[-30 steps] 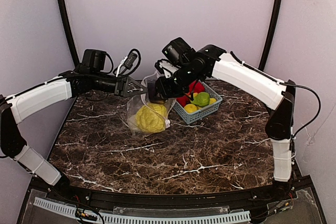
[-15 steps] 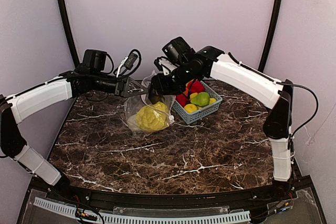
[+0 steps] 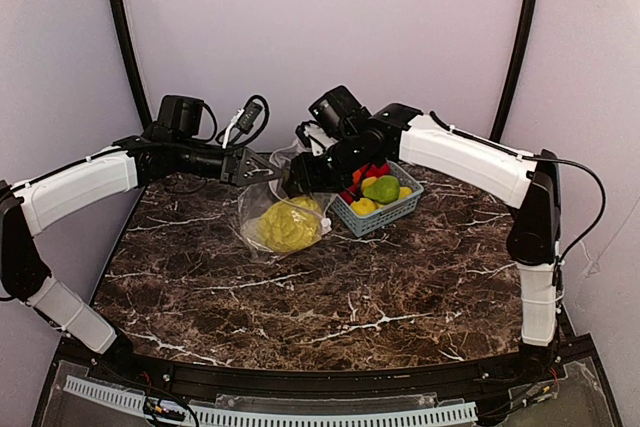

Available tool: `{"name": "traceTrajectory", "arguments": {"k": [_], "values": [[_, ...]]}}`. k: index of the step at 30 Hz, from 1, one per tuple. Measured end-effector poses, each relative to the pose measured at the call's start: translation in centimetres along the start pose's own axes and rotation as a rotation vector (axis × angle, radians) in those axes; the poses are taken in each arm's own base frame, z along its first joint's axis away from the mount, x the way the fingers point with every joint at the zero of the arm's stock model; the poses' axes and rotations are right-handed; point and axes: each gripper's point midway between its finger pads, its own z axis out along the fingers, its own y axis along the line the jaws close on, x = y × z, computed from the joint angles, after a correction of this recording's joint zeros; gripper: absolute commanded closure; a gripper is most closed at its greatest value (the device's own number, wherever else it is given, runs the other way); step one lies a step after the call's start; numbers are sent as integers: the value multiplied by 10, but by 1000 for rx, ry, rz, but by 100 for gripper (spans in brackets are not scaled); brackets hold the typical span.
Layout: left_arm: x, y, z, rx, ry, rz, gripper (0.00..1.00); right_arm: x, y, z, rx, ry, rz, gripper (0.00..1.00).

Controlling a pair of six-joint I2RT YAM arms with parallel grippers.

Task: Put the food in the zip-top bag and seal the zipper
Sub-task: Place the fake vegetable in the zipper food storage bag.

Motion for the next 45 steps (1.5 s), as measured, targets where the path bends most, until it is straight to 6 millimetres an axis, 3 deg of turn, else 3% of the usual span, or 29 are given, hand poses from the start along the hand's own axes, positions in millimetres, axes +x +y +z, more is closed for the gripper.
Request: {"name": "traceTrajectory", "arguments": {"k": [9, 17, 19, 24, 27, 29, 33, 37, 40, 45], "values": [[0, 0, 0, 0, 0, -1, 99, -5, 3, 6, -33, -54, -10, 57], [0, -1, 1, 9, -5, -5, 99, -20, 7, 9, -50, -115, -27, 59], [1, 0, 1, 11, -6, -11, 99, -20, 7, 11, -51, -117, -31, 58], [-1, 8, -2, -8, -23, -37, 99, -21, 12, 10, -58, -125, -58, 43], [-5, 23, -11, -50, -49, -67, 99, -19, 17, 0, -69, -132, -82, 37], [-9, 32, -18, -77, -68, -86, 99, -15, 23, -17, -83, -140, -101, 36], [-13, 39, -23, -100, -88, -95, 99, -19, 34, -68, -110, -208, -120, 35], [-13, 39, -23, -101, -88, -98, 99, -26, 30, -113, -81, -299, -118, 35], [-13, 39, -23, -101, -88, -99, 99, -26, 20, -118, -43, -314, -105, 36], [-13, 39, -23, -101, -88, -100, 99, -15, -5, -91, 32, -259, -78, 38]]}}
